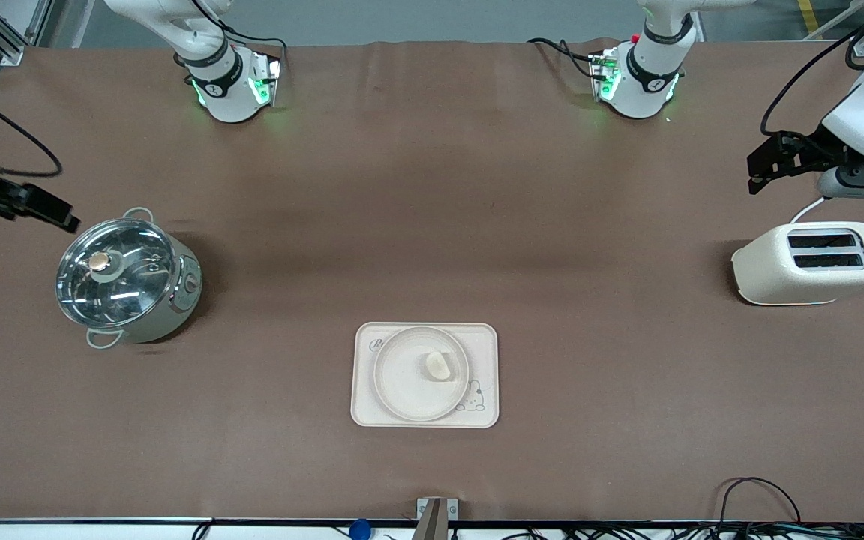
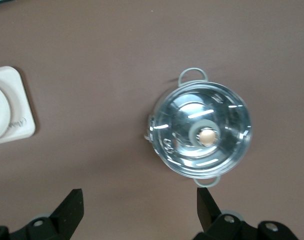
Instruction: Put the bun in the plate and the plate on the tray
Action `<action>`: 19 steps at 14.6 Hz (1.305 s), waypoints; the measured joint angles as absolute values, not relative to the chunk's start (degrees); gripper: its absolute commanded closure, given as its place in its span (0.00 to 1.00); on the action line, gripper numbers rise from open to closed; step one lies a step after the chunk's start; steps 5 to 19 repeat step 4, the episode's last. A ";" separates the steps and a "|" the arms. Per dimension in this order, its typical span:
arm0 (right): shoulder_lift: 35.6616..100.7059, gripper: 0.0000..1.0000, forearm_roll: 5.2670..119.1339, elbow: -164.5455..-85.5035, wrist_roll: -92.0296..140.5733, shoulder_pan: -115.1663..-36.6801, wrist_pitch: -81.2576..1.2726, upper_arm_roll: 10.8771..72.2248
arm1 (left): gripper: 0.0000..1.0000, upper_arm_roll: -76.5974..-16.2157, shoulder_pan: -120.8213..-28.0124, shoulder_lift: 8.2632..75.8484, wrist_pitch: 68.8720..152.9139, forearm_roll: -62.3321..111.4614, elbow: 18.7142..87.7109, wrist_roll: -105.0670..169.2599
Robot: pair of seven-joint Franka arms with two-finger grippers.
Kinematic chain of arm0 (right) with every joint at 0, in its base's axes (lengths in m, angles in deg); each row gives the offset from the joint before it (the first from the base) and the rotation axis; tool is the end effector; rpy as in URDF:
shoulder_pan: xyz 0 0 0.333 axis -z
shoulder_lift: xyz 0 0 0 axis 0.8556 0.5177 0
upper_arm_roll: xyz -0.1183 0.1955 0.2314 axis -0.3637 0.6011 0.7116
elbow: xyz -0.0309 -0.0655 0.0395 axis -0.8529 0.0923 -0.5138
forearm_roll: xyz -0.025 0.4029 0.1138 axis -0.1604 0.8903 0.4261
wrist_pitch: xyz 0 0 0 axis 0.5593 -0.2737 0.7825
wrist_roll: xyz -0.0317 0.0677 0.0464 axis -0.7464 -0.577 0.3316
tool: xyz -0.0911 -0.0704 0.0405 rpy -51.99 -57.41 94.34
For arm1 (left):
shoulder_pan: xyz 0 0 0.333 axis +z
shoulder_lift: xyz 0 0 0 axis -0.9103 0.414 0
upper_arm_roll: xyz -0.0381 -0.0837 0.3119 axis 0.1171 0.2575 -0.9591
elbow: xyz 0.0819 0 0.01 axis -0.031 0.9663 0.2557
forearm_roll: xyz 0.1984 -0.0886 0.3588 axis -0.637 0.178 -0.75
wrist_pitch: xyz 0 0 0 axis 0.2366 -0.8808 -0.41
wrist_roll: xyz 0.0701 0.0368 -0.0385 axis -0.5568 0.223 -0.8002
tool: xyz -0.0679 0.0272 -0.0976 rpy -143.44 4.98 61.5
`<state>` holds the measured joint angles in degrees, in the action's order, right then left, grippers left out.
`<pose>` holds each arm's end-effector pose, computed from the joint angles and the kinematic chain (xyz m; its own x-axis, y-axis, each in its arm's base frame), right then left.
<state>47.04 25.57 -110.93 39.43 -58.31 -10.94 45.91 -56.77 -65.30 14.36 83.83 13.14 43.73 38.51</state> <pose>0.5887 -0.0156 0.6346 0.9791 -0.2030 -0.0139 -0.2031 -0.9792 -0.0020 0.5663 -0.0720 0.6389 0.9907 -0.1320 0.0321 -0.1305 -0.9903 -0.0474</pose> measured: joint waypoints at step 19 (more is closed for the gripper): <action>45.80 0.00 25.06 -111.10 33.14 -55.82 -9.81 45.91 | 0.00 -56.76 -65.40 14.42 83.83 13.14 43.63 38.51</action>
